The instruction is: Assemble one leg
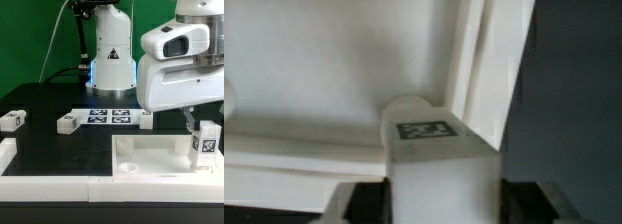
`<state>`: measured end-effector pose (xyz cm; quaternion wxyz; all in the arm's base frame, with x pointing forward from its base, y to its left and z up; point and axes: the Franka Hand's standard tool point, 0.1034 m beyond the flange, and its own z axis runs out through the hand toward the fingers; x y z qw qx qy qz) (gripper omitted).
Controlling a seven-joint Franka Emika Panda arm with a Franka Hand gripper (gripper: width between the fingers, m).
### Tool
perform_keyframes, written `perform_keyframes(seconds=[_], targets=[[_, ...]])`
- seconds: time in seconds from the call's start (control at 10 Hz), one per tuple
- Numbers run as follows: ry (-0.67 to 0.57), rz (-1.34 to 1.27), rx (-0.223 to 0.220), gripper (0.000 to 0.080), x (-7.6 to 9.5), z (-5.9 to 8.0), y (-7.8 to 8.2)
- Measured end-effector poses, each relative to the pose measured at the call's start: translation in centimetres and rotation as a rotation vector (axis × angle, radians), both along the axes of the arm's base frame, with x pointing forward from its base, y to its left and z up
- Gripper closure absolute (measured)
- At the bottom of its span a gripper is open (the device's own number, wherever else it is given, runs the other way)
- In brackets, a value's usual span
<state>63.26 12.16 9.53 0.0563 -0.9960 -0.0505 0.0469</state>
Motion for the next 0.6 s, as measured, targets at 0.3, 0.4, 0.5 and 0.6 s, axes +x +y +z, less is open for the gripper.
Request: perform_keyframes(seconds=[0.3,0.4,0.5,0.6], targets=[[0.016,-0.402,-0.007,0.0506,0.29,-0.05,-0.04],[0.007,-0.484,-0.002,0.0506,0.24,-0.08,-0.08],[0.006,-0.657,0.008,0.0505,0.29,-0.11,-0.1],[0.005,-0.792,0.017,0.0505,0.29,-0.11,-0.16]])
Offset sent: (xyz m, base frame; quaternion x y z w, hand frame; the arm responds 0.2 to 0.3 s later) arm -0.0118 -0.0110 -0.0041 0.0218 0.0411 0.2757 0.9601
